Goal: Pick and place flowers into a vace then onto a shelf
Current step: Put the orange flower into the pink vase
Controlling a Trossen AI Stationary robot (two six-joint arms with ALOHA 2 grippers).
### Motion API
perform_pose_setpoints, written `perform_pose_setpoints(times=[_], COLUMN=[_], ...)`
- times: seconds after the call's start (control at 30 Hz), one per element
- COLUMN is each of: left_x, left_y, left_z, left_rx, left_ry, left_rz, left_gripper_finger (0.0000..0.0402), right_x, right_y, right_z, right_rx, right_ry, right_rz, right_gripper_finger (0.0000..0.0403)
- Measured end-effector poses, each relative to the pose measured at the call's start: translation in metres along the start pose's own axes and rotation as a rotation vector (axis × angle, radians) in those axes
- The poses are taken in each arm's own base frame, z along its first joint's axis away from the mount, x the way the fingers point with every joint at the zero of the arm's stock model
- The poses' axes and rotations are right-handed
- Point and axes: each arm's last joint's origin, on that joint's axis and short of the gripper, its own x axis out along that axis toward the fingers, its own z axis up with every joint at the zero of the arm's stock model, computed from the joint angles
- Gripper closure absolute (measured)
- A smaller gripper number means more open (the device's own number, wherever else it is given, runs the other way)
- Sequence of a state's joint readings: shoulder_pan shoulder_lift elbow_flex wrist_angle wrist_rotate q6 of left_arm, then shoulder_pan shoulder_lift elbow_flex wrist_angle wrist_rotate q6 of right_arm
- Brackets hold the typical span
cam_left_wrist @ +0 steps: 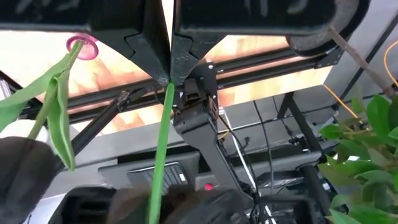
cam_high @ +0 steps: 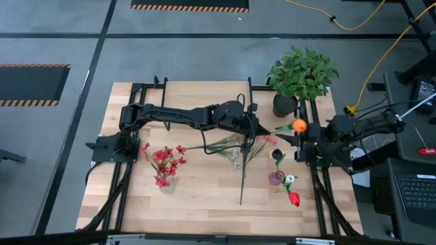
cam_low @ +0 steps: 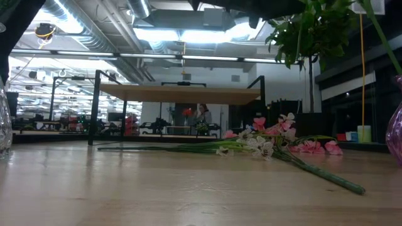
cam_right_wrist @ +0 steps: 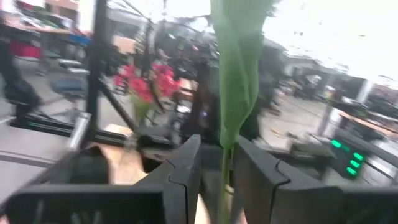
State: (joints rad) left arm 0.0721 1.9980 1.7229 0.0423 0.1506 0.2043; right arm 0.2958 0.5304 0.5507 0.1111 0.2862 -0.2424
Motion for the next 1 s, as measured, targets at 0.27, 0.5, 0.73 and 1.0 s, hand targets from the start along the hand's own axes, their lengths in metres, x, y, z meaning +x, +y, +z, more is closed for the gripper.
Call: perform_pose_setpoints(times=[0.27, 0.5, 0.73, 1.0], left_x=[-0.002, -0.002, -0.002, -0.003], left_y=[0.012, 0.011, 0.007, -0.009], left_z=[-0.003, -0.003, -0.005, 0.002], left_rx=[-0.013, -0.013, 0.033, 0.05], left_ry=[0.005, 0.007, 0.043, 0.035], left_rz=[0.026, 0.023, 0.001, -0.035], left_gripper_finger=[0.04, 0.04, 0.04, 0.0353], right_x=[0.001, 0.002, 0.003, -0.006], right_y=[-0.002, -0.006, -0.009, -0.013], right_z=[0.0, -0.001, -0.003, 0.002], right_rx=[0.001, -0.003, -0.01, -0.003], right_ry=[-0.008, -0.001, 0.011, 0.055], right_rz=[0.017, -0.011, -0.038, -0.031], right_gripper_finger=[0.0312, 0.0359, 0.0395, 0.04])
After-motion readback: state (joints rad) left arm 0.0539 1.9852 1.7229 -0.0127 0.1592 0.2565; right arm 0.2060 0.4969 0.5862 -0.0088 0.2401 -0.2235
